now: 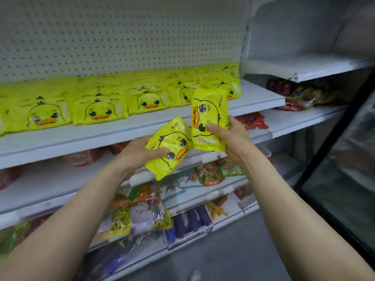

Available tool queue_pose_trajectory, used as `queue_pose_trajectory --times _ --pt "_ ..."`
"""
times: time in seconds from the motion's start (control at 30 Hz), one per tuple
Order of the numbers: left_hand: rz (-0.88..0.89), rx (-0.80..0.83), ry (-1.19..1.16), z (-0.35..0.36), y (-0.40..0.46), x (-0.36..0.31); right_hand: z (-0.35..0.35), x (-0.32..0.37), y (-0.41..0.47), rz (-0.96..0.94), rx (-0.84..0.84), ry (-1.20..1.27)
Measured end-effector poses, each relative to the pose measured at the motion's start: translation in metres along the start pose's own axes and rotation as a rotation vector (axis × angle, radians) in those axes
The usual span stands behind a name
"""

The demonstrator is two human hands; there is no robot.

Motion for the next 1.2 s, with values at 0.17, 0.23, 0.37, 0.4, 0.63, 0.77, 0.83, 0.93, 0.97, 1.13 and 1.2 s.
queue_pose_trajectory --times 0.17,0.23,0.37,0.4,0.63,0.77,0.83,0.93,0.97,1.13,1.2 --pt "0.138 0.059 0.119 0.052 0.097 -0.067 -0.083 0.032 0.089 -0.069 -0.029 -0.095" --pt "0.185 0.096 0.171 0.074 0.134 -0.096 -0.112 0.049 0.126 -0.08 -0.018 -0.13" --pt "0.145 0.129 0.202 0.112 0.199 -0.132 -0.17 0.074 0.199 -0.09 -0.012 -0.253" --pt "0.136 0.133 0.219 0.118 0.214 -0.138 -0.182 0.08 0.216 -0.082 -0.006 -0.287" --pt "0.098 0.164 0.301 0.151 0.277 -0.174 -0.236 0.097 0.329 -0.018 0.136 -0.624" --pt "0.072 0.104 0.286 0.158 0.3 -0.18 -0.243 0.094 0.392 -0.02 0.235 -0.82" --pt "0.059 0.058 0.266 0.16 0.309 -0.185 -0.241 0.089 0.418 -0.029 0.287 -0.881" --pt "0.048 -0.025 0.224 0.164 0.323 -0.194 -0.238 0.075 0.453 -0.04 0.396 -1.018" --pt "0.046 -0.046 0.215 0.167 0.327 -0.197 -0.237 0.068 0.464 -0.047 0.436 -1.06" --pt "0.021 -0.139 0.155 0.178 0.346 -0.206 -0.231 0.043 0.508 -0.081 0.564 -1.184" --pt "0.014 -0.185 0.154 0.178 0.352 -0.203 -0.228 0.038 0.524 -0.12 0.603 -1.23"
Point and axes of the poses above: each hand's wrist, its own y-axis towards the middle knuckle, its own z-axis out of the palm, x = y × z, the point moved 3 cm from there along y, towards the middle knuckle, and after that the axes turned 4 degrees about -z, right-handed, at the moved point
